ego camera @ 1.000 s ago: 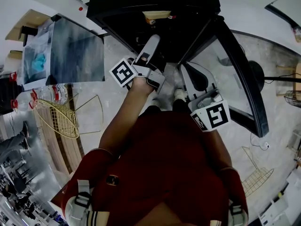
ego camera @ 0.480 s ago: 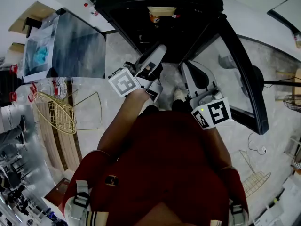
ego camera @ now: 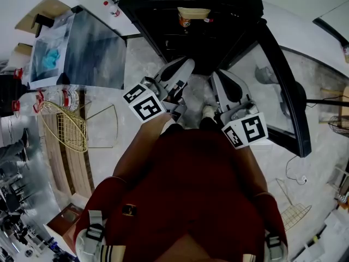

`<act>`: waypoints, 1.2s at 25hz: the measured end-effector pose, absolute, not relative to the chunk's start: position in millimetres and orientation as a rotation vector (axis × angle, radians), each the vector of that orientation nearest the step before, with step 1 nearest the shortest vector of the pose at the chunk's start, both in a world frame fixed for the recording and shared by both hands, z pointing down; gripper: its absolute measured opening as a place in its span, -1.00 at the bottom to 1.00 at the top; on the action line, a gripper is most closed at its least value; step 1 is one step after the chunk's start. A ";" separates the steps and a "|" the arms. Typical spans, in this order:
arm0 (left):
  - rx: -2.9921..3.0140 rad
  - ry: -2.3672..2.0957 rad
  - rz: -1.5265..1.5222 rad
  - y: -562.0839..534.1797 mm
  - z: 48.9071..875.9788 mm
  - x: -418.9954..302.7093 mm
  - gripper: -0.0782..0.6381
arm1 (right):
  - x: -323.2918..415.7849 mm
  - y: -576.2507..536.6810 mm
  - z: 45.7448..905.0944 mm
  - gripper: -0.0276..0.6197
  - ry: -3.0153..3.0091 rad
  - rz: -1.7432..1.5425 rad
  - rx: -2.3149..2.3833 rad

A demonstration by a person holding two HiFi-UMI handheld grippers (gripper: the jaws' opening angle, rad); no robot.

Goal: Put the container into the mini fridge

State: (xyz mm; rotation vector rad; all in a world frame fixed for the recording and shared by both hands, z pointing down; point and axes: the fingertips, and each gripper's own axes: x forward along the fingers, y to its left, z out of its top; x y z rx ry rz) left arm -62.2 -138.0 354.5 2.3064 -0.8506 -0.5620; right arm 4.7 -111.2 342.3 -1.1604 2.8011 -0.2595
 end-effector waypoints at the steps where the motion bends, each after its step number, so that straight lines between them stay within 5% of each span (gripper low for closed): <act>1: 2.333 -0.862 -0.542 -135.5 353.3 -61.6 -0.73 | 3.8 -111.1 342.0 -0.91 2.800 -0.259 -1.158; 30: 2.789 -1.094 -0.135 -101.2 337.6 -48.6 -0.76 | -10.3 -101.3 331.9 -0.91 2.801 -0.202 -1.126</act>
